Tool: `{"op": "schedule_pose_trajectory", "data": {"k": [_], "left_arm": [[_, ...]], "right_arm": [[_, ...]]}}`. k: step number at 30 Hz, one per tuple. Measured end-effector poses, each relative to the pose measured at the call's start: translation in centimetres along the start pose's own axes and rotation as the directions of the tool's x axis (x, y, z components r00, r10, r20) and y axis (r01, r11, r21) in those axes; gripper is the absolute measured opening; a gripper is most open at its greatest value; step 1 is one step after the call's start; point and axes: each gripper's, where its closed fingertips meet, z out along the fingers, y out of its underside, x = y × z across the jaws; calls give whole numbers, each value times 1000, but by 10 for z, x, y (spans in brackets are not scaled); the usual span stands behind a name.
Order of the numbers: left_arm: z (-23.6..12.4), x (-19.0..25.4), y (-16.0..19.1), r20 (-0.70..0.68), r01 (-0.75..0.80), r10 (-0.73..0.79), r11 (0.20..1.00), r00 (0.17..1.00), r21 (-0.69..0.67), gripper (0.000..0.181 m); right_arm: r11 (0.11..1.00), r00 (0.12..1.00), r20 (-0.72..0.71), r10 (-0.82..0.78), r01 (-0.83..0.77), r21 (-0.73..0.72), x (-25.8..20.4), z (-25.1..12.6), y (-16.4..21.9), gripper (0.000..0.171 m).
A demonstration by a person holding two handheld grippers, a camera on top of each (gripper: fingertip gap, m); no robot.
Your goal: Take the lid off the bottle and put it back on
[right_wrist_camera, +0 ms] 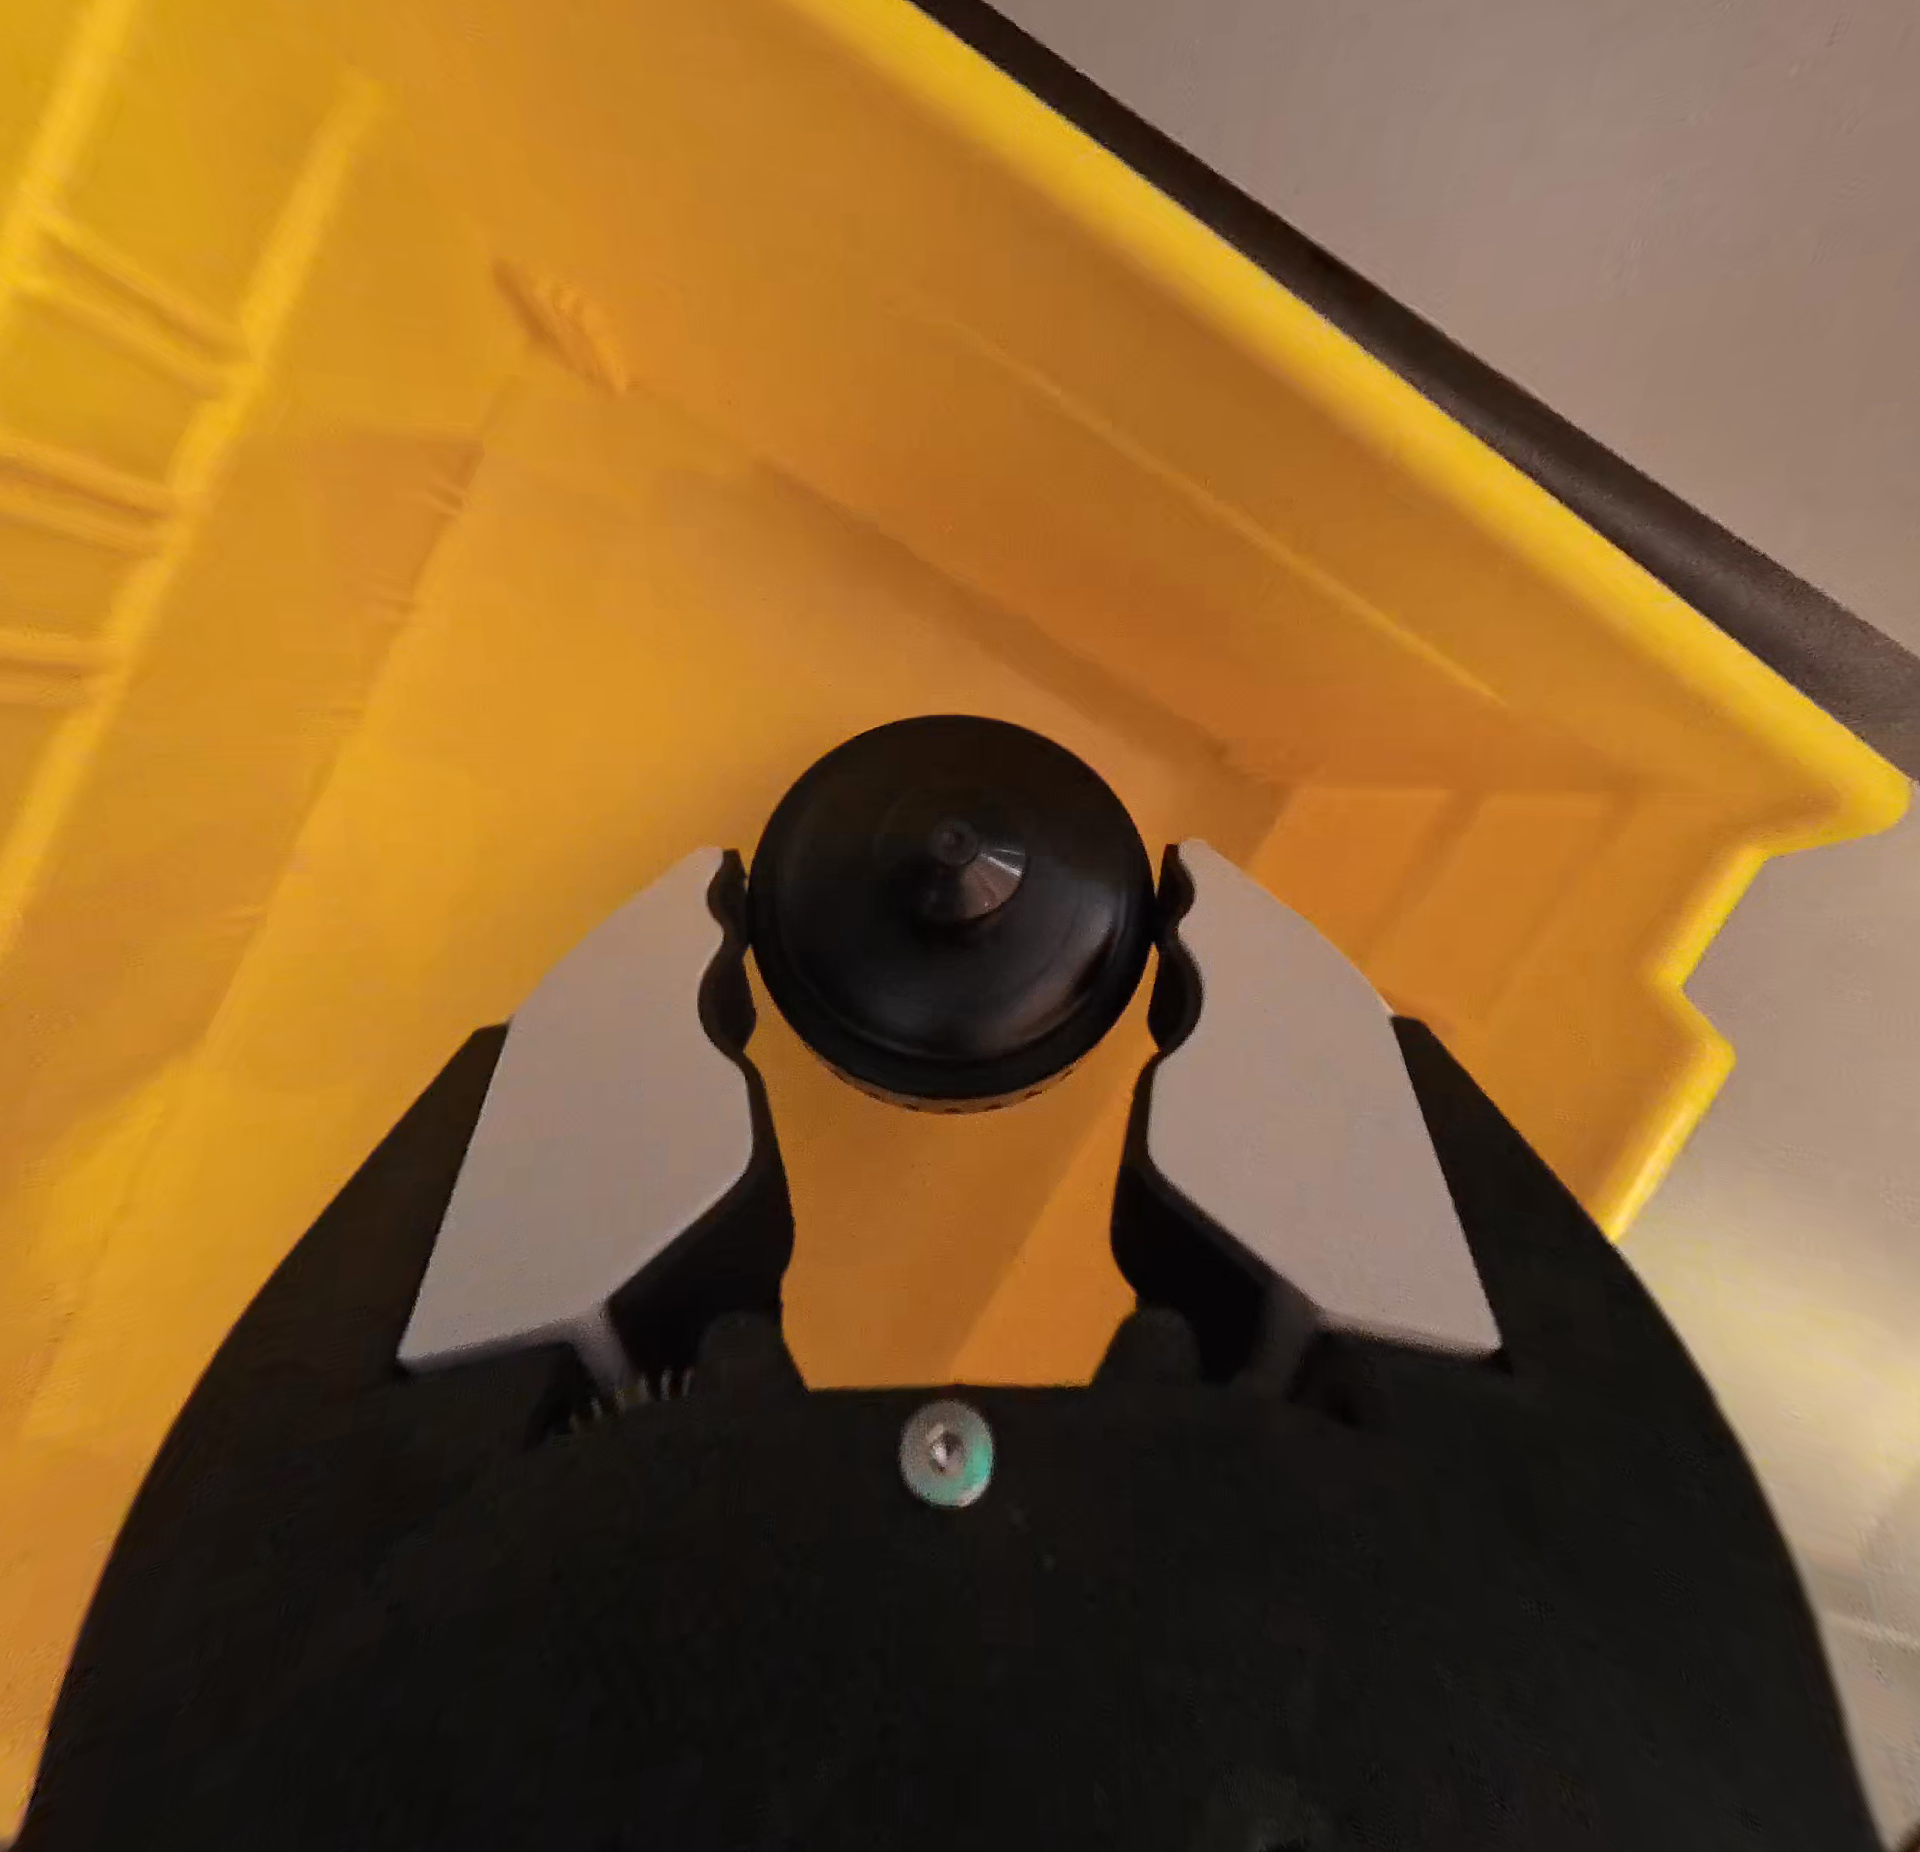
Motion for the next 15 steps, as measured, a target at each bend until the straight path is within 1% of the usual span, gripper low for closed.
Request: {"op": "schedule_pose_trajectory", "data": {"k": [2,4,12,15], "left_arm": [[0,0,0,0,0,0,1000,1000,0,99],[0,0,0,1,-2,2,1000,1000,-3,99],[0,-2,0,12,0,0,1000,1000,-6,99],[0,-3,0,26,-1,1,1000,1000,-8,99]], "right_arm": [[998,998,-24,55,-55,12,7,9,0,76],[997,997,-34,71,-71,1,10,14,4,76],[994,998,-58,25,-31,-105,9,27,16,76],[993,998,-62,22,-29,-113,9,27,16,76]]}}
